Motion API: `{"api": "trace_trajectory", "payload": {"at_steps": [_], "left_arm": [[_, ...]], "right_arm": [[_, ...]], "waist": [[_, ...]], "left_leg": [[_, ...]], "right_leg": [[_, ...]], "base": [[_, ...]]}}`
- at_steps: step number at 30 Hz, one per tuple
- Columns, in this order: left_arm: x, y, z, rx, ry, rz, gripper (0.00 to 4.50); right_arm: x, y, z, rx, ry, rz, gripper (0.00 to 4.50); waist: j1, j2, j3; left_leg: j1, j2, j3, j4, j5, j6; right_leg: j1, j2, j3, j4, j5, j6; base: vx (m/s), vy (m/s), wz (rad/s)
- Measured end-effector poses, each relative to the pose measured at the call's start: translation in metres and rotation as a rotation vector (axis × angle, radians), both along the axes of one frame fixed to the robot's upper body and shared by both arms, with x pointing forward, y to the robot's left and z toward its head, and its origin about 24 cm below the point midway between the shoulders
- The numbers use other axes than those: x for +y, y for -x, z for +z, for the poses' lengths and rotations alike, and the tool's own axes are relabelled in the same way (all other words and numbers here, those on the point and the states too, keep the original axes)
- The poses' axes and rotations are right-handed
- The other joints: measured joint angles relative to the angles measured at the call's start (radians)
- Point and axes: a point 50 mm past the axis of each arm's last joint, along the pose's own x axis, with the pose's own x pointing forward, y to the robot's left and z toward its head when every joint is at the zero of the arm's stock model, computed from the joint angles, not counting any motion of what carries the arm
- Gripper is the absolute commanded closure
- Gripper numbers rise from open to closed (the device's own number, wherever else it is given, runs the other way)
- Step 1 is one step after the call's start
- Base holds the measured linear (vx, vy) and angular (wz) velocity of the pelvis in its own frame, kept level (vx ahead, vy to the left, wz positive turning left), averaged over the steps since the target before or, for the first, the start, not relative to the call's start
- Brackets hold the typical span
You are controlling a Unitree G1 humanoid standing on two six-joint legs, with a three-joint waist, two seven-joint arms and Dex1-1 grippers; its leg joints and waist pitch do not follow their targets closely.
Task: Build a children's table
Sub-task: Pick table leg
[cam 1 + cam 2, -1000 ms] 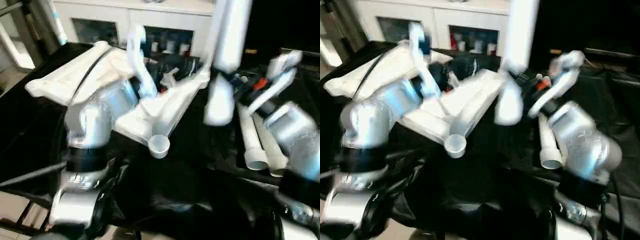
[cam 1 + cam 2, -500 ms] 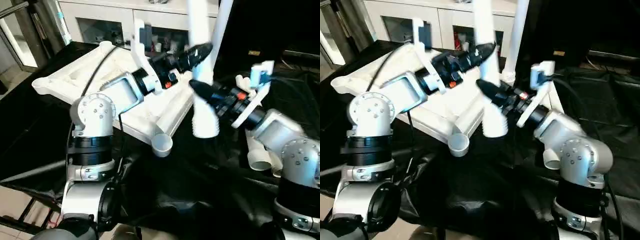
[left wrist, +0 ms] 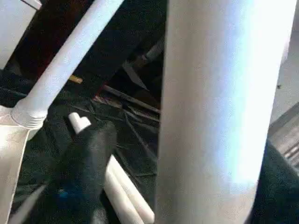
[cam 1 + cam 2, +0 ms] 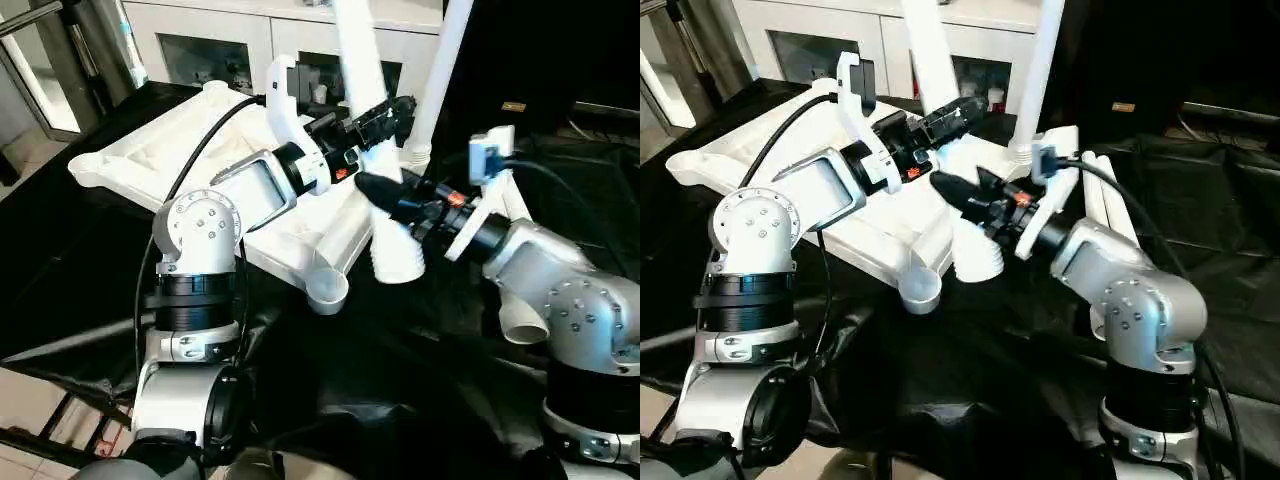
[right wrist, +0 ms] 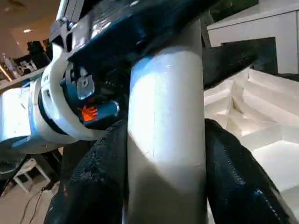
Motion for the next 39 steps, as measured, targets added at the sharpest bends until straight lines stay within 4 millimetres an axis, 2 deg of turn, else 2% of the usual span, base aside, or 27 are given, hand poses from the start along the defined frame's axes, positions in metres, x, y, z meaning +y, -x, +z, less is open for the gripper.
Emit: {"api": "trace_trajectory", "payload": {"at_steps": [1, 2, 8, 9, 10, 13, 15, 17, 20, 23, 25, 29, 33, 35, 39], "left_arm": [[0.0, 0.0, 0.0, 0.003, -0.001, 0.004, 1.04], [0.0, 0.0, 0.0, 0.007, -0.002, 0.007, 1.04], [-0.001, 0.0, -0.001, 0.018, 0.001, 0.013, 1.68], [-0.002, 0.0, -0.001, 0.019, 0.002, 0.015, 1.72], [-0.002, 0.0, 0.0, 0.018, 0.0, 0.016, 1.8], [0.004, -0.002, -0.001, 0.018, -0.012, 0.058, 2.06], [0.007, -0.004, -0.004, 0.03, -0.02, 0.082, 2.28], [0.011, -0.004, -0.005, 0.032, -0.026, 0.097, 2.4], [0.013, -0.005, -0.005, 0.031, -0.031, 0.107, 2.61], [0.017, -0.006, -0.006, 0.027, -0.043, 0.125, 2.63], [0.019, -0.006, -0.008, 0.031, -0.05, 0.134, 2.65], [0.028, -0.006, -0.018, 0.012, -0.156, 0.188, 2.65], [0.062, -0.001, -0.017, -0.112, -0.34, 0.35, 2.65], [0.066, 0.002, -0.013, -0.142, -0.36, 0.378, 2.65], [0.075, 0.018, -0.008, -0.309, -0.458, 0.448, 2.65]], "right_arm": [[0.001, 0.0, 0.0, 0.001, 0.002, 0.001, 2.66], [0.001, 0.0, -0.001, 0.002, 0.003, 0.0, 2.66], [0.001, -0.001, -0.001, -0.004, 0.027, -0.017, 2.66], [0.001, -0.001, -0.002, -0.004, 0.033, -0.02, 2.1], [0.001, -0.001, -0.002, -0.003, 0.033, -0.021, 1.96], [0.001, -0.001, -0.001, -0.011, 0.027, -0.016, 1.89], [0.001, -0.001, 0.001, -0.024, 0.02, -0.016, 1.49], [0.001, -0.001, 0.001, -0.028, 0.018, -0.018, 1.44], [0.001, 0.0, -0.001, -0.021, 0.014, -0.022, 1.07], [0.0, 0.0, -0.003, -0.012, 0.013, -0.028, 0.99], [0.0, 0.0, -0.003, -0.012, 0.015, -0.037, 0.71], [-0.005, -0.001, -0.004, -0.012, 0.053, -0.111, 0.57], [-0.026, -0.014, -0.018, 0.064, 0.24, -0.399, 0.57], [-0.027, -0.015, -0.019, 0.075, 0.252, -0.432, 0.57], [-0.021, -0.008, -0.02, 0.009, 0.266, -0.466, 0.57]], "waist": [[0.0, 0.0, 0.0], [0.0, 0.0, 0.0], [0.0, 0.0, 0.0], [0.0, 0.0, 0.0], [0.0, 0.0, 0.0], [-0.001, 0.0, 0.0], [-0.002, 0.0, 0.0], [-0.001, 0.0, 0.0], [0.0, 0.001, -0.001], [0.0, 0.002, -0.001], [0.0, 0.003, -0.002], [-0.001, 0.003, -0.002], [-0.019, 0.004, -0.001], [-0.02, 0.005, -0.001], [-0.028, 0.009, -0.002]], "left_leg": [[0.0, 0.0, 0.0, 0.0, 0.0, 0.0], [0.0, 0.0, 0.0, 0.0, 0.0, 0.0], [0.0, 0.0, 0.0, 0.0, 0.0, 0.0], [0.0, 0.0, 0.0, 0.0, 0.0, 0.0], [0.0, 0.0, 0.0, 0.0, 0.0, 0.0], [0.0, 0.0, 0.0, 0.0, 0.0, 0.0], [0.0, 0.0, 0.0, 0.0, 0.0, 0.0], [0.0, 0.0, 0.0, 0.0, 0.0, 0.0], [0.0, 0.0, 0.0, 0.0, 0.0, 0.0], [0.0, 0.0, 0.0, 0.0, 0.0, 0.0], [0.0, 0.0, 0.0, 0.0, 0.0, 0.0], [0.0, 0.0, 0.0, 0.0, 0.0, 0.0], [0.0, 0.0, 0.0, -0.001, 0.0, 0.0], [0.0, 0.0, -0.001, -0.002, 0.0, 0.0], [0.0, 0.0, -0.001, -0.002, 0.0, 0.0]], "right_leg": [[0.0, 0.0, 0.0, 0.0, 0.0, 0.0], [0.0, 0.0, 0.0, 0.0, 0.0, 0.0], [0.0, 0.0, 0.0, 0.0, 0.0, 0.0], [0.0, 0.0, 0.0, 0.0, 0.0, 0.0], [0.0, 0.0, 0.0, 0.0, 0.0, 0.0], [0.0, 0.0, 0.0, 0.0, 0.0, 0.0], [0.0, 0.0, 0.0, 0.0, 0.0, 0.001], [0.0, 0.0, 0.0, 0.0, 0.0, 0.001], [0.0, 0.0, 0.0, -0.001, 0.0, 0.0], [0.0, 0.0, 0.0, -0.001, 0.0, 0.0], [0.0, 0.0, 0.0, -0.001, 0.0, 0.0], [0.0, 0.0, 0.0, -0.001, 0.0, 0.001], [-0.001, 0.001, 0.0, -0.001, 0.0, 0.002], [-0.001, 0.001, 0.0, -0.001, 0.0, 0.002], [0.0, 0.001, 0.0, -0.003, -0.001, 0.004]], "base": [[0.0, 0.0, 0.0], [0.0, 0.0, 0.0], [0.0, 0.0, 0.0], [0.0, 0.0, 0.0], [0.0, 0.0, 0.0], [0.0, 0.0, 0.0], [0.0, 0.0, 0.0], [0.0, 0.0, 0.0], [0.0, 0.0, 0.0], [0.0, 0.0, 0.0], [0.0, 0.0, 0.0], [0.0, 0.0, 0.0], [0.0, 0.0, 0.0], [0.0, 0.0, 0.0], [0.0, 0.0, 0.0]]}}
